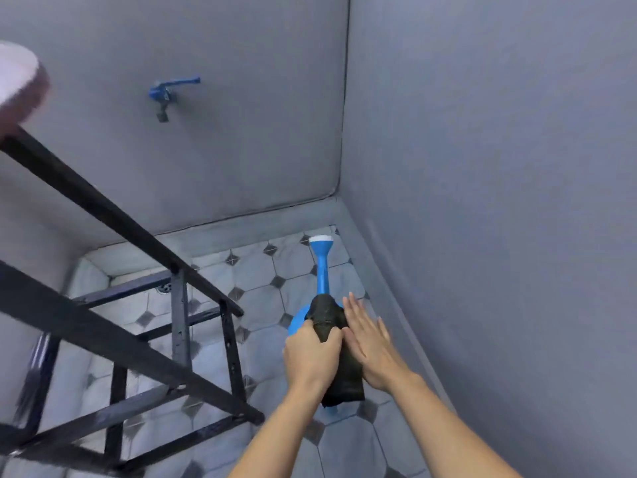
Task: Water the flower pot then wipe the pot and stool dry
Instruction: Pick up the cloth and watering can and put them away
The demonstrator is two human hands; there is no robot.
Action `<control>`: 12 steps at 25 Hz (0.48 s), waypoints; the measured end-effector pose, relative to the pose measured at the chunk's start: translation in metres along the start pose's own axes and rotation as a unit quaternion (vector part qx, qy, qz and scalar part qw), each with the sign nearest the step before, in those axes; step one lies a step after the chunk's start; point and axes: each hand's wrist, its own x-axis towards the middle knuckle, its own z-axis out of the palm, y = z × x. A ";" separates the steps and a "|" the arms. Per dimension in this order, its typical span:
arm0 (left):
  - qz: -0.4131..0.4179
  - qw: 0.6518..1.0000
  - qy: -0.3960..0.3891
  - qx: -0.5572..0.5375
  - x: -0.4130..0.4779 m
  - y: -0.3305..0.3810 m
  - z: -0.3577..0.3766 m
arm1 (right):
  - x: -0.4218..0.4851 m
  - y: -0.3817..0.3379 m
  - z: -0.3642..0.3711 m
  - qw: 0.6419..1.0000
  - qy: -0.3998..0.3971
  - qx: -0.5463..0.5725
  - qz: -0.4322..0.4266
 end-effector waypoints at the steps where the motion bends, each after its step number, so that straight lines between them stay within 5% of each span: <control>1: 0.001 1.000 -0.003 0.007 0.014 -0.019 0.018 | 0.011 0.019 0.019 1.000 -0.017 -0.006 0.000; 12: -0.011 1.000 0.013 0.022 0.075 -0.120 0.110 | 0.069 0.107 0.123 0.995 -0.065 -0.080 -0.009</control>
